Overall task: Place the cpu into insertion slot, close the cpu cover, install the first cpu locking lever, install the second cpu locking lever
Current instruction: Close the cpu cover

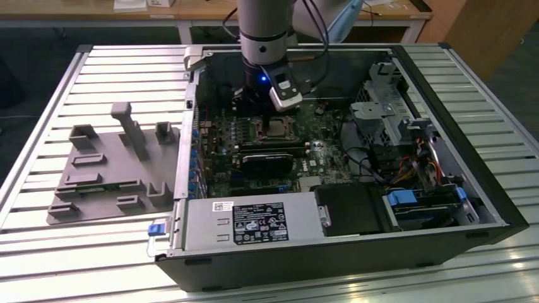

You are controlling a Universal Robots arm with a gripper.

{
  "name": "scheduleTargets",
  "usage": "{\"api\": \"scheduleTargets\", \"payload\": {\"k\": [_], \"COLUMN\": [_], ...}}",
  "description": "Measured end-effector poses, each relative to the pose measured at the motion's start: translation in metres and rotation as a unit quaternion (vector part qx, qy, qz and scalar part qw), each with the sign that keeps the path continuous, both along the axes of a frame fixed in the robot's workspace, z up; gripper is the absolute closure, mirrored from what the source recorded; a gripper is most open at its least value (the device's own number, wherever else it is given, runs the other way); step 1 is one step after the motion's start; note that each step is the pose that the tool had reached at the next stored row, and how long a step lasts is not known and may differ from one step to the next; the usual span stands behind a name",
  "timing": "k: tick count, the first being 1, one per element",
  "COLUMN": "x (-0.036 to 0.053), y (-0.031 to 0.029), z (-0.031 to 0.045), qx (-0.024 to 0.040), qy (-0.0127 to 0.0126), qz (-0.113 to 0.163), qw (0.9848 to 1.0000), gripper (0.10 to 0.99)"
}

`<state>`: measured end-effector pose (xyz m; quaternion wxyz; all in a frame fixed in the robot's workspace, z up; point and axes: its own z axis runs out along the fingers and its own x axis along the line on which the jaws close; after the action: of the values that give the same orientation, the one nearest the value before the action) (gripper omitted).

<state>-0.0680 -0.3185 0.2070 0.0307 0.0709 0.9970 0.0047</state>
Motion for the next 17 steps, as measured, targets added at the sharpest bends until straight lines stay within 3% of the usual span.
{"api": "scheduleTargets", "payload": {"k": [6, 11, 17], "x": [-0.0054, -0.0083, -0.0094], "y": [-0.0005, -0.001, -0.0024], "z": [-0.0036, -0.0042, -0.0065], "qx": [0.0048, 0.0223, 0.0253], "qy": [0.0001, 0.0001, 0.0], "qz": [0.0, 0.001, 0.002], "qw": [1.0, 0.9997, 0.9997], "gripper": [0.984, 0.984, 0.984]}}
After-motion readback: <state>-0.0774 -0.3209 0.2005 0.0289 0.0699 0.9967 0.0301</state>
